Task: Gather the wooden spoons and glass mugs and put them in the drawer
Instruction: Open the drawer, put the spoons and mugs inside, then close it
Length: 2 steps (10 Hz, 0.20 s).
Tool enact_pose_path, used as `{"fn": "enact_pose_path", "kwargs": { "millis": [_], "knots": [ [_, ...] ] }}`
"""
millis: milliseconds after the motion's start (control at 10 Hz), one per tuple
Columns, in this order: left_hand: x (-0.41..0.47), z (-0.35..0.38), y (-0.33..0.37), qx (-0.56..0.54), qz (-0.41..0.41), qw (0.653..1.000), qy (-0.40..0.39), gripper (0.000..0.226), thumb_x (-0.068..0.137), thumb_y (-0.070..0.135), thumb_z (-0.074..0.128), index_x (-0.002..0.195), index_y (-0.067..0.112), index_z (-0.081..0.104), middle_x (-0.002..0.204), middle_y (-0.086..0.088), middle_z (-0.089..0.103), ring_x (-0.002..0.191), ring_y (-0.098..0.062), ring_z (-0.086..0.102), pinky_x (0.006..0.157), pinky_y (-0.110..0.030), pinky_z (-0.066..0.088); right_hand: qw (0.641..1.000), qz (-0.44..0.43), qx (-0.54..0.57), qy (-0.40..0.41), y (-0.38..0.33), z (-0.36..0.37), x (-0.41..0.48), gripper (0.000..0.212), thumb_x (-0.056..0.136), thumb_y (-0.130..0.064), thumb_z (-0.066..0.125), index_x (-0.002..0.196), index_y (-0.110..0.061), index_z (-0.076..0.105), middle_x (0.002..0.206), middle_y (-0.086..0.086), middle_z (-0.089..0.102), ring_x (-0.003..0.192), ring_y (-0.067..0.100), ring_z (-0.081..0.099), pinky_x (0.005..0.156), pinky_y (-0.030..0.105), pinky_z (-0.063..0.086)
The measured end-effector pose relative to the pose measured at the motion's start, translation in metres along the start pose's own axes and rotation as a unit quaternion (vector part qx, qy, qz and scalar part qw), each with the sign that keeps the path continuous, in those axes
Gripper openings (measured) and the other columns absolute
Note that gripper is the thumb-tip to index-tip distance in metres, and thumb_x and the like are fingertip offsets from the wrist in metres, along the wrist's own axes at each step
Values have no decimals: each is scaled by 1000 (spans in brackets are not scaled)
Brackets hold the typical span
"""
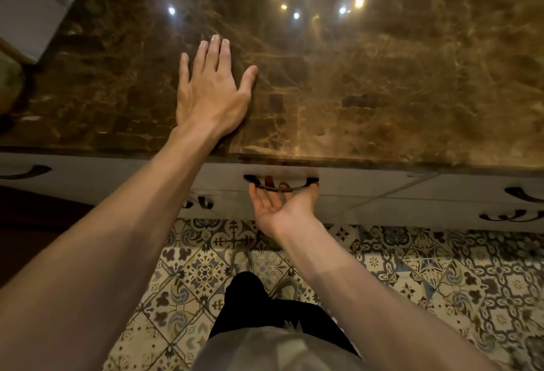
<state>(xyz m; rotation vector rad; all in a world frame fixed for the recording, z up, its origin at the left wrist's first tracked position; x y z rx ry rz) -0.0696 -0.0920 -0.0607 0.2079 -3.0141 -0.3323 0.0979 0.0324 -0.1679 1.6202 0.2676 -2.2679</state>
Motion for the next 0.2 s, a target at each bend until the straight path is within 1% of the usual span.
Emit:
{"fn": "enact_pose_path", "kwargs": {
  "millis": [100, 200],
  "knots": [
    [6, -5, 1, -15, -4, 1000, -1, 71, 92, 59, 18, 149, 17, 13, 159, -1, 10, 145, -14, 3, 117, -39, -5, 1000, -16, -9, -4, -4, 4, 9, 63, 85, -61, 48, 109, -4, 51, 110, 20, 57, 118, 37, 53, 95, 48, 49],
    [1, -5, 2, -18, -9, 1000, 5, 70, 93, 58, 19, 149, 16, 13, 159, 0, 9, 145, -13, 2, 117, -38, -6, 998, -17, -34, -42, -7, -1, -1, 61, 89, -51, 51, 125, -2, 47, 123, 23, 55, 119, 38, 52, 98, 47, 46]
  ]
}}
Point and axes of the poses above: each hand's wrist, its own x-axis towards the middle knuckle, its own z-axis out of the palm, y = z × x, the point moved 9 cm from there along x, towards the middle knuckle
